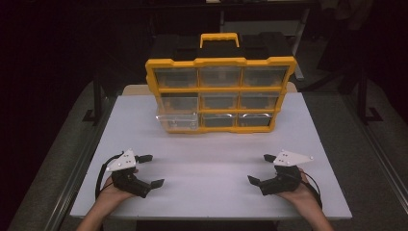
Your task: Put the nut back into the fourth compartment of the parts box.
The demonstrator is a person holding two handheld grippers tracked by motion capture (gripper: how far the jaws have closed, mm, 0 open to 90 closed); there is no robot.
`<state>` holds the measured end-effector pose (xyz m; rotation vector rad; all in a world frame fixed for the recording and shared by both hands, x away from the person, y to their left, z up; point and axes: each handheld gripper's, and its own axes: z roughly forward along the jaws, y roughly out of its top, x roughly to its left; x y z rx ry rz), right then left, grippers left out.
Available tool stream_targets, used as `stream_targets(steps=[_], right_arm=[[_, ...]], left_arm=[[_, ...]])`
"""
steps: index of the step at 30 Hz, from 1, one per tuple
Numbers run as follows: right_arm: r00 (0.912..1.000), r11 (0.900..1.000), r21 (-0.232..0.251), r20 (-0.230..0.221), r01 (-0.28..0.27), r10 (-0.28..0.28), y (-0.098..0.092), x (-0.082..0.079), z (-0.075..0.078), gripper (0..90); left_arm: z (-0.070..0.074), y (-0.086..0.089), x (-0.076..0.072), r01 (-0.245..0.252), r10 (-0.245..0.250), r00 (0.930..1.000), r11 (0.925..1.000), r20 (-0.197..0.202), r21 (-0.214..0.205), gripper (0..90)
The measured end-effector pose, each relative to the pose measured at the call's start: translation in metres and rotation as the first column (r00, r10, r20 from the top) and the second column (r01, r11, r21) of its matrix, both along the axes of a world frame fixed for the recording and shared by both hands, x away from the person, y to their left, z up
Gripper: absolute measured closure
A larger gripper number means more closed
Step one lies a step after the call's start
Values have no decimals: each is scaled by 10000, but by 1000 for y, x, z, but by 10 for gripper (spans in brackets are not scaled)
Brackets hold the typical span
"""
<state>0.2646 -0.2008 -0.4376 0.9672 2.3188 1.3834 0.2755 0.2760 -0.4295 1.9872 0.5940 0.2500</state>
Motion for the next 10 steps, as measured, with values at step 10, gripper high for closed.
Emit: stream_targets(steps=[10], right_arm=[[9999, 9988, -476, 49, -100, 103, -3, 0, -5, 22]], left_arm=[[-5, -4, -1, -14, 25, 9997, 9990, -252, 440, 5]])
